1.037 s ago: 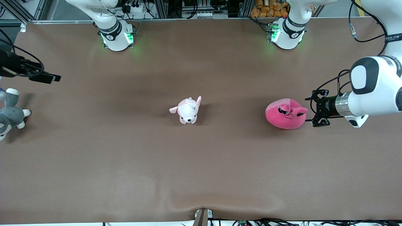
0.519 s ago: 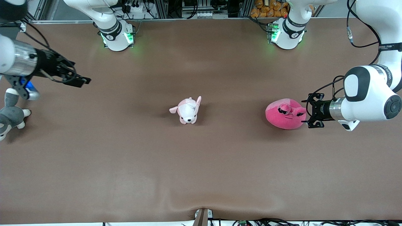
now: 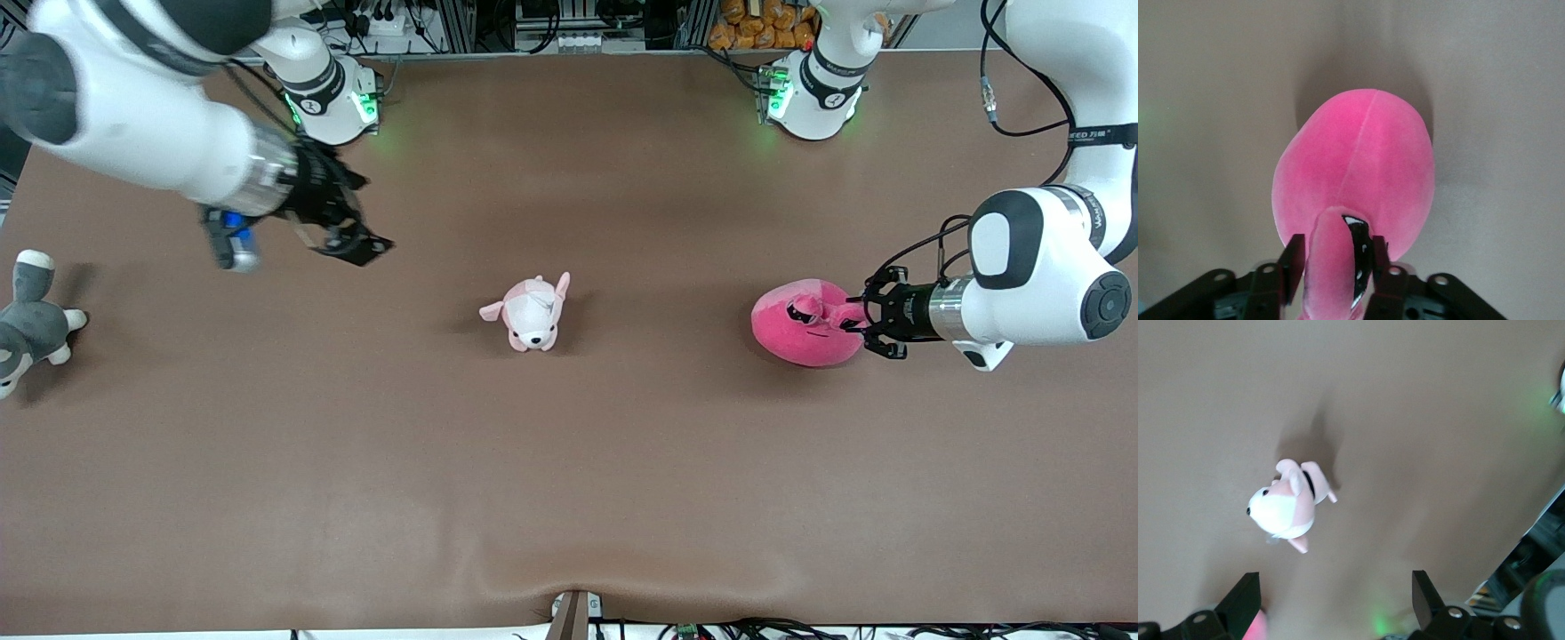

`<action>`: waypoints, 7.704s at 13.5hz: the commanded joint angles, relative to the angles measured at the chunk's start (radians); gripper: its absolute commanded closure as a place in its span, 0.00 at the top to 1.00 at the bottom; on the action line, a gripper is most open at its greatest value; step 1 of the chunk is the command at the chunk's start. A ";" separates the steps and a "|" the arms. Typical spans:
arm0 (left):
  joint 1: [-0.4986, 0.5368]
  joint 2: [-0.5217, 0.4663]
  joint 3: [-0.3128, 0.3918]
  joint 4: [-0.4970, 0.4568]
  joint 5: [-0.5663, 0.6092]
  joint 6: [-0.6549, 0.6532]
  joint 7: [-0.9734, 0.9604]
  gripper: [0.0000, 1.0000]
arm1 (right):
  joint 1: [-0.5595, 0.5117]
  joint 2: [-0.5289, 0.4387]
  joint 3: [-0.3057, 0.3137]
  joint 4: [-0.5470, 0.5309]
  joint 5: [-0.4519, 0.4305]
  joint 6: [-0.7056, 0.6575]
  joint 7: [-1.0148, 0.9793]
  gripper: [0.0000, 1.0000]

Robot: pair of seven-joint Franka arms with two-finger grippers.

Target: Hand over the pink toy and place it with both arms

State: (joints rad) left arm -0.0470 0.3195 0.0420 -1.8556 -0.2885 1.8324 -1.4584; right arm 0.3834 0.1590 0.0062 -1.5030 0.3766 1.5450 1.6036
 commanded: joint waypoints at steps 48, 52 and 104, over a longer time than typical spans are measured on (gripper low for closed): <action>-0.166 -0.030 -0.123 0.355 -0.260 -0.122 -0.557 1.00 | 0.197 0.287 -0.017 0.151 0.180 0.667 0.846 0.00; -0.163 -0.043 -0.120 0.410 -0.126 -0.137 -0.406 1.00 | 0.017 0.275 -0.017 0.193 0.183 0.528 0.801 0.00; -0.022 -0.487 -0.044 0.210 0.311 -0.397 1.277 1.00 | -0.351 -0.192 -0.011 0.091 -0.367 -0.320 -1.408 1.00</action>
State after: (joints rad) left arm -0.0200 -0.1235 -0.0254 -1.6081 -0.0313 1.4371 -0.1935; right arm 0.0187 0.1039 0.0010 -1.2108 0.0347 1.1337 0.2771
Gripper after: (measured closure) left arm 0.000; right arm 0.000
